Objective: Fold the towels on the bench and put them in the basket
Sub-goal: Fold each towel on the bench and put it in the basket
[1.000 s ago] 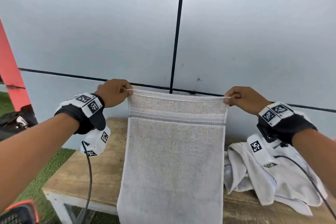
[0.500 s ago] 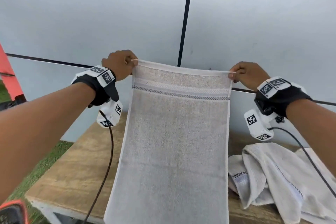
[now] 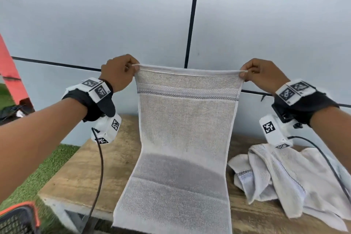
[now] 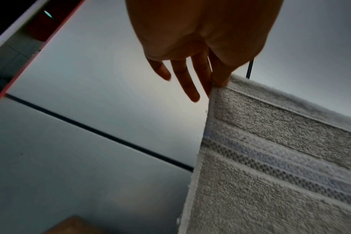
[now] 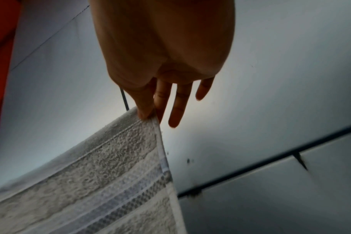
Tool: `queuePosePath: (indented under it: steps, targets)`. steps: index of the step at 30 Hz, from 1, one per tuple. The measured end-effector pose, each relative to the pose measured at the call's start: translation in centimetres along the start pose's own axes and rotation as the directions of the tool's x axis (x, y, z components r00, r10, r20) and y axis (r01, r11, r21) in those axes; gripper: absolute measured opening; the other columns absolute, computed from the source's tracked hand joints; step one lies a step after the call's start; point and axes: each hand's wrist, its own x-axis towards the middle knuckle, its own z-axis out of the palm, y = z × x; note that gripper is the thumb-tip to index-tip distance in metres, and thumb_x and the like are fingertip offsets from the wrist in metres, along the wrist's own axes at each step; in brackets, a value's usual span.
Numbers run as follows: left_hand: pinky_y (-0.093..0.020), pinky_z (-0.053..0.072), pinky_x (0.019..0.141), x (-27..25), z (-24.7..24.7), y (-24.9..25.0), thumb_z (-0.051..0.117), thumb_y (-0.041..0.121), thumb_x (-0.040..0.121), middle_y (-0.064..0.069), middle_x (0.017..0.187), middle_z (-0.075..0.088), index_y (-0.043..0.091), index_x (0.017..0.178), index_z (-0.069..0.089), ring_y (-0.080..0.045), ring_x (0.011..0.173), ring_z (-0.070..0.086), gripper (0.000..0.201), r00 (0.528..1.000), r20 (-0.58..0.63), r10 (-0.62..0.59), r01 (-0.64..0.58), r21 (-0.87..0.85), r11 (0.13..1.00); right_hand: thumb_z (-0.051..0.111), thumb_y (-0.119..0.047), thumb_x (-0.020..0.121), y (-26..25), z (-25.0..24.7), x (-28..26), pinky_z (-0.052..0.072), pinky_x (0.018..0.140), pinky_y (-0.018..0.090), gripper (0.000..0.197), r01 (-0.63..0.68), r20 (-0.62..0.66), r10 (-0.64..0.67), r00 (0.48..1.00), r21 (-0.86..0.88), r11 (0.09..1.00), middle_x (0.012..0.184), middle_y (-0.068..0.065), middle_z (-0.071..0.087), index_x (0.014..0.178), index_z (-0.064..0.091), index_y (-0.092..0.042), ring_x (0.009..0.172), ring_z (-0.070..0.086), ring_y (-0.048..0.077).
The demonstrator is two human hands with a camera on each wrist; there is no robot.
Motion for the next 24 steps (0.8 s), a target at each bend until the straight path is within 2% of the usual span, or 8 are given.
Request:
queuePosePath:
  steps: [4,7,9,11,14,18,20,24]
  targets:
    - [-0.044,0.042,0.094,-7.0,1.3,-3.5,0.054,0.028,0.092,0.009,0.085,0.066,0.029,0.088,0.06,-0.01,0.081,0.062,0.006,0.984,0.161,0.081,-0.086,0.029,0.996,0.067,-0.015,0.083,2.1,2.4,-6.5,0.042,0.071,0.029,0.008,-0.033,0.186,0.042,0.982,-0.052,0.998,0.074,0.003,0.063,0.079,0.061,-0.019,0.068,0.057,0.015]
    - [-0.041,0.047,0.084,-12.7,2.2,-6.2,0.048,0.049,0.083,0.017,0.078,0.065,0.034,0.086,0.063,-0.008,0.077,0.064,0.021,0.938,0.315,0.146,-0.174,0.063,0.983,0.072,-0.018,0.079,4.0,4.4,-11.9,0.044,0.08,0.03,0.017,-0.015,0.32,0.056,0.946,-0.128,0.992,0.077,-0.009,0.069,0.071,0.061,-0.029,0.079,0.063,0.009]
    - [-0.037,0.044,0.081,-15.4,3.1,-7.6,0.049,0.052,0.079,0.021,0.08,0.064,0.04,0.085,0.063,-0.009,0.08,0.066,0.019,0.889,0.413,0.199,-0.256,0.087,0.963,0.073,-0.016,0.078,5.5,6.0,-15.0,0.044,0.079,0.029,0.026,0.027,0.4,0.049,0.915,-0.182,0.983,0.078,-0.013,0.069,0.068,0.06,-0.036,0.079,0.063,0.003]
    - [-0.037,0.035,0.088,-18.0,3.9,-8.2,0.058,0.043,0.083,0.024,0.089,0.062,0.044,0.088,0.063,-0.007,0.091,0.062,0.007,0.818,0.55,0.167,-0.299,0.159,0.941,0.073,-0.018,0.077,6.9,7.9,-17.9,0.046,0.083,0.031,0.027,0.075,0.467,0.064,0.882,-0.274,0.959,0.077,-0.019,0.068,0.071,0.061,-0.041,0.078,0.061,-0.005]
    - [-0.031,0.02,0.092,-21.1,5.3,-9.1,0.057,0.039,0.087,0.027,0.104,0.061,0.043,0.098,0.065,0.001,0.104,0.053,0.014,0.707,0.701,0.096,-0.391,0.275,0.878,0.073,-0.024,0.077,9.3,10.6,-21.3,0.042,0.093,0.035,0.018,0.098,0.527,0.108,0.843,-0.347,0.933,0.063,-0.036,0.057,0.073,0.067,-0.041,0.071,0.054,-0.015]
    - [-0.027,0.013,0.092,-23.3,6.3,-9.2,0.052,0.04,0.09,0.028,0.107,0.063,0.044,0.104,0.064,0.004,0.102,0.053,0.019,0.605,0.796,0.016,-0.44,0.317,0.84,0.069,-0.034,0.081,11.2,13.3,-24.3,0.036,0.099,0.038,0.011,0.139,0.617,0.106,0.78,-0.336,0.932,0.079,-0.037,0.057,0.078,0.065,-0.044,0.092,0.055,-0.006]
    - [-0.025,0.012,0.088,-23.7,6.7,-9.2,0.051,0.039,0.091,0.029,0.105,0.063,0.045,0.106,0.064,0.005,0.098,0.055,0.021,0.596,0.803,0.006,-0.439,0.32,0.839,0.065,-0.04,0.083,11.0,13.9,-25.0,0.027,0.094,0.031,0.006,0.187,0.593,0.108,0.798,-0.414,0.891,0.086,-0.035,0.059,0.085,0.066,-0.045,0.095,0.051,-0.004]
    - [-0.024,0.011,0.079,-23.5,7.4,-8.6,0.053,0.037,0.089,0.029,0.095,0.06,0.043,0.101,0.067,0.003,0.096,0.055,0.019,0.666,0.746,0.014,-0.379,0.322,0.868,0.058,-0.043,0.087,10.4,14.5,-24.7,0.02,0.081,0.028,0.014,0.264,0.511,0.06,0.858,-0.537,0.801,0.097,-0.028,0.065,0.096,0.069,-0.041,0.092,0.046,-0.003]
